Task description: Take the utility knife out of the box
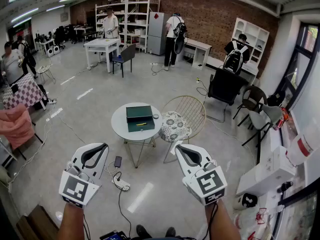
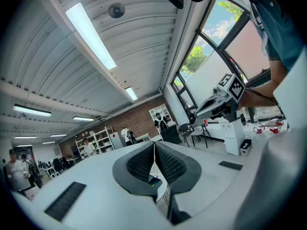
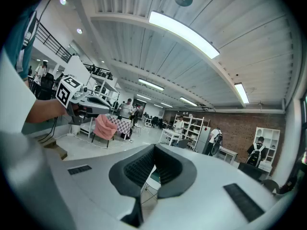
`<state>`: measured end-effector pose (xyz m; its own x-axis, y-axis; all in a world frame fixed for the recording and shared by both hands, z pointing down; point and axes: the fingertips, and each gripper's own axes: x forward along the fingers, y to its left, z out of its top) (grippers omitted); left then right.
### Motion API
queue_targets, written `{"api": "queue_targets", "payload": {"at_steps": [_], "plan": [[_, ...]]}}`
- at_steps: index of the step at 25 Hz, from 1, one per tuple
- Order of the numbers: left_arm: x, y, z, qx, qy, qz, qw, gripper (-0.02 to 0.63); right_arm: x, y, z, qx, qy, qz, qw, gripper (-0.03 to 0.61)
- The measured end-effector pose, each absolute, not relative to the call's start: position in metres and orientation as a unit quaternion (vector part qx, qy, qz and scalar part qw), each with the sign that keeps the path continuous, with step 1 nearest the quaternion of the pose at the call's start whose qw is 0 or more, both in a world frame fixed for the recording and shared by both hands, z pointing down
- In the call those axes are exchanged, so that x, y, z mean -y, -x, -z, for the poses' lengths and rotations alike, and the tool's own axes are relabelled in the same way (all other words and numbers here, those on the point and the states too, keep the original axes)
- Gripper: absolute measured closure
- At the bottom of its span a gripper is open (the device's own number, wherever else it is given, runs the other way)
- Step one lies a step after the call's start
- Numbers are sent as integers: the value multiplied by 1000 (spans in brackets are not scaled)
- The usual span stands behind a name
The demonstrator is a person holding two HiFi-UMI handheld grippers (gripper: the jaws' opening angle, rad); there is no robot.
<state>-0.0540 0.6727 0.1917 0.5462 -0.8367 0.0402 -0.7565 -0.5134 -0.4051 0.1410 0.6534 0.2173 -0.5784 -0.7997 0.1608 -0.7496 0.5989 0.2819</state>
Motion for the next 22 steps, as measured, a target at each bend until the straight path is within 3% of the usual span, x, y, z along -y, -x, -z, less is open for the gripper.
{"api": "queue_targets", "payload": {"at_steps": [14,22], "plan": [[-654,79,-204,-454,868,111,168,589,-642,-116,-218,882,-453,77,106,540],[-603,91,-210,-447,872,112,168,589,-581,-99,-223,884,-450,70,107,540]]}}
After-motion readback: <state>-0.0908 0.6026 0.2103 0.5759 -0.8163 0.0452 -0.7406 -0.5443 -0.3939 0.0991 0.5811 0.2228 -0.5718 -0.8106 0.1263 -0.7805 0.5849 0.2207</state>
